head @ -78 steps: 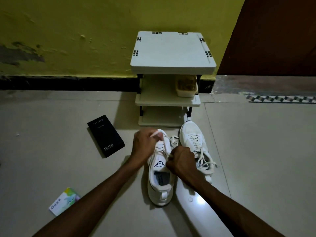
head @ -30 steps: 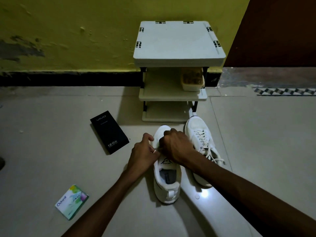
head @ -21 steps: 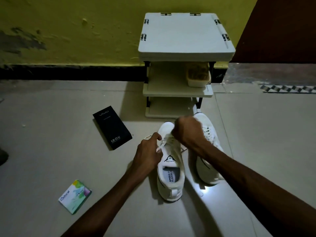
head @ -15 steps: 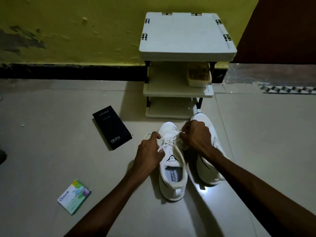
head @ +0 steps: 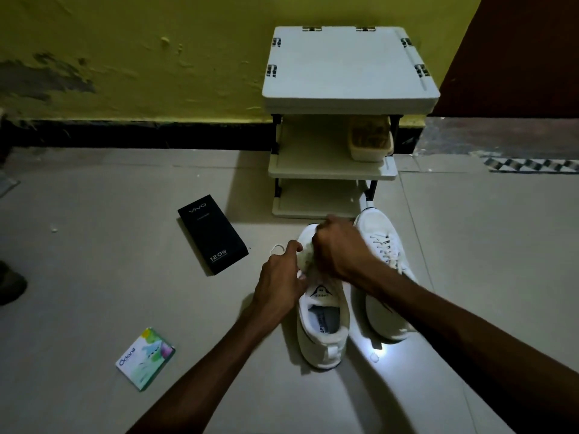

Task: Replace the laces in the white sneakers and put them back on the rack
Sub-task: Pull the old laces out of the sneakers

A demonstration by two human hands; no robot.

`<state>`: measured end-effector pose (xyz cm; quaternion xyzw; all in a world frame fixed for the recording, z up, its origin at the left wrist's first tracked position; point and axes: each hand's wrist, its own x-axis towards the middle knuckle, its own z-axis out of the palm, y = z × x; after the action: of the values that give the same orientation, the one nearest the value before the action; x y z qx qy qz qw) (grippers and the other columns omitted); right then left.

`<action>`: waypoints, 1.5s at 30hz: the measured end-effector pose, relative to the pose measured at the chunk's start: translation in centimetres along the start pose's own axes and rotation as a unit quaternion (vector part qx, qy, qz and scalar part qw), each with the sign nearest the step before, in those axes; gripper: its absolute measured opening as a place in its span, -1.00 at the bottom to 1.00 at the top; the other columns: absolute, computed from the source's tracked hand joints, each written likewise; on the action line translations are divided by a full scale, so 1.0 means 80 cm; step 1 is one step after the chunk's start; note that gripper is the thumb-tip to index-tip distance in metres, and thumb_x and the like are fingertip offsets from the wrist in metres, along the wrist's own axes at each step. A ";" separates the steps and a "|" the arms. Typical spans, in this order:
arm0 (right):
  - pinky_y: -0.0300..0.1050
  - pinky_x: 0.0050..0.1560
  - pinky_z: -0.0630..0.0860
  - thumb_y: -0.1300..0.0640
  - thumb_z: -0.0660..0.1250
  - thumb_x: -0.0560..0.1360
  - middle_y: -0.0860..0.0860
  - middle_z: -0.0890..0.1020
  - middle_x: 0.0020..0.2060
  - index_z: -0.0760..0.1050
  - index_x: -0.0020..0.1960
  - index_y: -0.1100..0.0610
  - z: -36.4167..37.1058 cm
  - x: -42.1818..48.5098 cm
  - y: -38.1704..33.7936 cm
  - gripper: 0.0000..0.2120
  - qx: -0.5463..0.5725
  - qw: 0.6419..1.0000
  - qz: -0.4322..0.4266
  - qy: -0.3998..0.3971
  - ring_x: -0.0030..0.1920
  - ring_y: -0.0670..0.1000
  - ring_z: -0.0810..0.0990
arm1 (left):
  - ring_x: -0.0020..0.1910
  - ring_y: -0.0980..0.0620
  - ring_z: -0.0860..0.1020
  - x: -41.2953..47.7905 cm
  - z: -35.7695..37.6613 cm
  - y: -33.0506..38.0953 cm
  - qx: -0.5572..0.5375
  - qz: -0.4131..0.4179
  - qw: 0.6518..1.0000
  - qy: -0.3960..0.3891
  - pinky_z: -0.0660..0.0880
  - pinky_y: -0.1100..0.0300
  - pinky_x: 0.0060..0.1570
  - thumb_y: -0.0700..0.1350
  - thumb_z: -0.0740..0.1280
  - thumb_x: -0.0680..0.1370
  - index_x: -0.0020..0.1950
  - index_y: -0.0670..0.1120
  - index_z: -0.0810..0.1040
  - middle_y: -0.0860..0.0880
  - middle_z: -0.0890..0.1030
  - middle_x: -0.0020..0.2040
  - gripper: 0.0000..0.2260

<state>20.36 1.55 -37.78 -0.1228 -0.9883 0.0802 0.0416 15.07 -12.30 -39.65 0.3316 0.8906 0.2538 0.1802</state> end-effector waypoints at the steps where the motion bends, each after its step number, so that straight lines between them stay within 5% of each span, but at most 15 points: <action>1: -0.16 -0.23 0.51 0.20 0.44 0.39 0.06 0.62 -0.31 0.61 -0.22 0.20 -0.016 0.003 0.010 -0.93 0.068 0.995 0.064 0.030 -0.24 0.03 0.62 | 0.03 -0.11 0.59 -0.001 0.000 -0.001 0.000 0.007 1.000 0.003 0.52 0.07 -0.01 -0.14 0.40 0.50 0.39 0.00 0.34 -0.11 0.62 0.03 -0.52; 5: -0.39 -0.38 0.36 0.21 0.44 0.42 -0.01 0.60 -0.38 0.67 -0.17 0.15 -0.059 0.007 0.056 -0.97 0.206 0.915 0.279 0.207 -0.43 -0.22 0.50 | -0.05 -0.07 0.61 -0.004 0.003 -0.006 -0.003 0.013 1.000 0.002 0.56 0.03 -0.03 -0.11 0.41 0.48 0.38 0.01 0.34 -0.08 0.64 -0.04 -0.50; 7: -0.30 -0.37 0.44 0.18 0.45 0.43 0.02 0.63 -0.32 0.67 -0.09 0.13 -0.055 0.003 0.053 -0.93 0.172 0.940 0.268 0.120 -0.39 -0.14 0.53 | -0.08 -0.06 0.61 -0.002 0.004 -0.006 -0.001 0.013 1.000 0.001 0.57 0.05 -0.08 -0.12 0.42 0.47 0.38 0.00 0.33 -0.08 0.65 -0.05 -0.49; 11: -0.12 -0.09 0.57 0.20 0.44 0.42 0.06 0.67 -0.04 0.64 0.11 0.07 -0.024 -0.008 0.023 -0.74 0.141 0.977 0.094 -0.129 -0.11 0.01 0.62 | -0.05 -0.07 0.61 0.002 0.006 -0.003 -0.001 0.008 1.000 0.001 0.56 0.07 -0.04 -0.11 0.43 0.47 0.38 -0.01 0.33 -0.09 0.65 -0.03 -0.48; 14: -0.11 -0.10 0.53 0.10 0.39 0.45 0.08 0.67 -0.07 0.65 0.02 0.09 -0.002 -0.014 -0.005 -0.83 0.045 0.987 0.042 -0.151 -0.04 0.10 0.63 | 0.00 -0.09 0.60 0.001 0.005 -0.003 0.000 -0.004 1.000 -0.005 0.55 0.06 0.01 -0.15 0.42 0.46 0.41 -0.01 0.34 -0.10 0.65 0.01 -0.46; 19: -0.05 -0.05 0.47 0.11 0.35 0.47 0.16 0.62 -0.04 0.57 0.06 0.20 0.009 -0.015 -0.021 -0.78 -0.045 0.995 -0.007 -0.085 0.00 0.17 0.59 | 0.00 -0.09 0.60 0.002 0.003 -0.003 0.001 -0.002 1.000 -0.009 0.52 0.10 -0.02 -0.17 0.41 0.46 0.41 -0.03 0.33 -0.10 0.65 -0.01 -0.46; 22: -0.09 -0.13 0.50 0.13 0.41 0.45 0.10 0.57 -0.20 0.59 -0.04 0.24 -0.014 -0.008 -0.008 -0.82 0.001 0.999 0.017 -0.048 -0.19 0.09 0.55 | -0.03 -0.08 0.61 0.000 0.004 -0.004 -0.008 0.005 1.000 -0.001 0.56 0.06 -0.01 -0.13 0.43 0.47 0.38 -0.01 0.34 -0.09 0.65 -0.02 -0.48; 26: -0.17 -0.18 0.57 0.15 0.43 0.43 0.00 0.64 -0.34 0.64 -0.20 0.14 -0.063 0.002 0.031 -0.93 0.119 0.971 0.133 0.158 -0.34 -0.07 0.58 | -0.09 -0.04 0.61 -0.004 0.007 -0.009 -0.024 0.008 1.000 0.015 0.55 0.11 -0.07 -0.13 0.44 0.48 0.36 0.00 0.37 -0.07 0.65 -0.07 -0.52; 29: -0.39 -0.32 0.34 0.10 0.41 0.44 -0.05 0.59 -0.42 0.63 -0.27 0.09 -0.075 -0.003 0.043 -0.87 0.153 0.933 0.194 0.261 -0.43 -0.15 0.49 | -0.12 -0.02 0.61 -0.004 0.008 -0.007 -0.021 0.011 1.000 0.009 0.56 0.11 -0.09 -0.15 0.44 0.47 0.35 0.00 0.38 -0.06 0.65 -0.10 -0.52; 34: -0.23 -0.17 0.54 0.10 0.40 0.48 -0.08 0.62 -0.36 0.64 -0.21 0.11 -0.051 -0.014 0.036 -0.87 0.268 0.900 0.266 0.220 -0.33 -0.13 0.58 | -0.05 -0.06 0.61 0.001 0.009 -0.007 -0.025 -0.022 0.999 0.007 0.54 0.12 -0.04 -0.11 0.42 0.45 0.26 -0.02 0.49 -0.07 0.66 -0.05 -0.61; 36: -0.02 -0.02 0.58 0.13 0.34 0.54 0.03 0.68 -0.22 0.60 -0.13 0.13 -0.050 -0.015 0.028 -0.88 0.450 0.827 0.306 0.142 -0.14 0.02 0.66 | 0.02 -0.07 0.60 0.002 0.009 -0.009 -0.040 -0.048 0.998 0.007 0.49 0.19 -0.01 -0.09 0.43 0.43 0.18 -0.03 0.58 -0.07 0.67 -0.01 -0.68; 38: 0.02 0.07 0.57 0.19 0.23 0.60 0.10 0.68 -0.09 0.52 -0.07 0.17 -0.060 -0.015 0.018 -0.88 0.658 0.669 0.335 0.085 -0.01 0.10 0.65 | 0.03 -0.04 0.61 0.002 0.010 -0.011 -0.060 -0.064 0.996 0.007 0.43 0.26 -0.07 -0.08 0.44 0.42 0.13 -0.02 0.64 -0.06 0.68 -0.02 -0.72; 42: -0.09 -0.12 0.53 0.23 0.12 0.63 0.04 0.45 -0.34 0.37 -0.09 0.17 -0.082 -0.009 0.018 -0.86 0.826 0.459 0.309 0.109 -0.33 -0.03 0.46 | 0.04 0.01 0.61 0.003 0.011 -0.012 -0.070 -0.082 0.994 0.008 0.35 0.34 -0.11 -0.07 0.45 0.42 0.12 -0.03 0.68 -0.03 0.69 0.01 -0.72; 43: -0.13 -0.19 0.52 0.23 0.11 0.63 0.01 0.39 -0.38 0.35 -0.08 0.16 -0.083 -0.006 0.020 -0.88 0.847 0.423 0.295 0.126 -0.38 -0.05 0.38 | 0.05 0.01 0.61 0.003 0.012 -0.012 -0.069 -0.084 0.994 0.009 0.35 0.34 -0.10 -0.07 0.45 0.42 0.13 -0.03 0.68 -0.03 0.69 0.02 -0.71; 45: -0.20 -0.35 0.45 0.21 0.09 0.64 -0.02 0.33 -0.42 0.32 -0.09 0.14 -0.087 0.000 0.022 -0.86 0.854 0.418 0.275 0.143 -0.43 -0.08 0.28 | 0.08 -0.01 0.61 0.003 0.012 -0.010 -0.065 -0.086 0.994 0.010 0.36 0.33 -0.06 -0.06 0.46 0.42 0.15 -0.05 0.67 -0.04 0.69 0.04 -0.69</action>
<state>21.50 4.26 -31.25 -0.2992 -0.3051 0.8712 0.2417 14.94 -12.35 -40.93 0.2392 0.8992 0.2980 0.2132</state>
